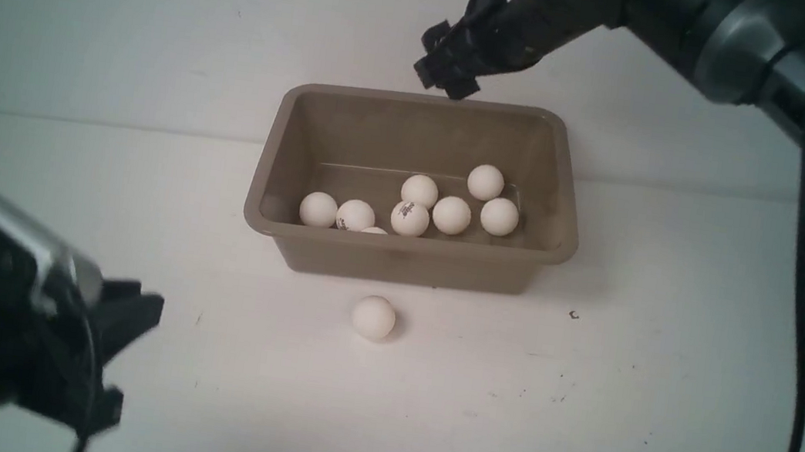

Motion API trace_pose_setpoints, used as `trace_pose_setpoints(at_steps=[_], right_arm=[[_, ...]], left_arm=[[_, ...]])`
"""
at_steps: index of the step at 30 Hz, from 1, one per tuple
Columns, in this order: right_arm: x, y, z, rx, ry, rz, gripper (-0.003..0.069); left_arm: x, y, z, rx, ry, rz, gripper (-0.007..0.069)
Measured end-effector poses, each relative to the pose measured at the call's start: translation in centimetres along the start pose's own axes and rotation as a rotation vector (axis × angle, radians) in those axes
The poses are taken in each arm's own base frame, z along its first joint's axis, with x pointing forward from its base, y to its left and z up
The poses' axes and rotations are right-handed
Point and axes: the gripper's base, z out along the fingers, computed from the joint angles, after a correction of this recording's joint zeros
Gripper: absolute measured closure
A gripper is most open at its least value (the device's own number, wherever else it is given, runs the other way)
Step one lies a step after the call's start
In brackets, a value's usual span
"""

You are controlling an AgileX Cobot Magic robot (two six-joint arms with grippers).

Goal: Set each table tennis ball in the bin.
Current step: Use the left arm to clamp the table tennis ball closest to it

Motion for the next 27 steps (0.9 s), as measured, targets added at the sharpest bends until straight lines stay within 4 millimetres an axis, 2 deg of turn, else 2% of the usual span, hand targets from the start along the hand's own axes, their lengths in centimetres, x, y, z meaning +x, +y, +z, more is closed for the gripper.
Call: trace_pose_setpoints(at_steps=[4, 8, 13, 14, 18, 21, 27], right_arm=[[-0.6, -0.4, -1.9, 0.007, -0.022, 0.005, 0.0108], [-0.9, -0.6, -2.7, 0.009, -0.034, 0.008, 0.0108], [-0.8, -0.6, -3.2, 0.005, -0.012, 0.010, 0.0106], [-0.6, -0.6, -3.3, 0.003, 0.006, 0.003, 0.0106], [-0.4, -0.6, -3.3, -0.005, 0.038, -0.006, 0.0106], [-0.3, -0.5, -3.3, -0.014, 0.044, -0.013, 0.0106], [-0.3, -0.4, -3.3, -0.017, 0.045, -0.015, 0.0106]], left_arm=[[0.4, -0.9, 0.7, 0.051, 0.017, 0.087, 0.0491], [0.4, -1.3, 2.1, 0.112, 0.054, 0.116, 0.0489], [1.1, -1.4, 5.3, 0.197, 0.162, 0.152, 0.0454], [1.4, -0.8, 7.4, 0.223, 0.214, 0.163, 0.0405], [1.2, 0.3, 11.5, 0.271, 0.257, 0.141, 0.0251], [0.8, 0.8, 13.4, 0.295, 0.252, 0.132, 0.0169], [0.3, 1.7, 15.8, 0.301, 0.245, 0.163, 0.0124]])
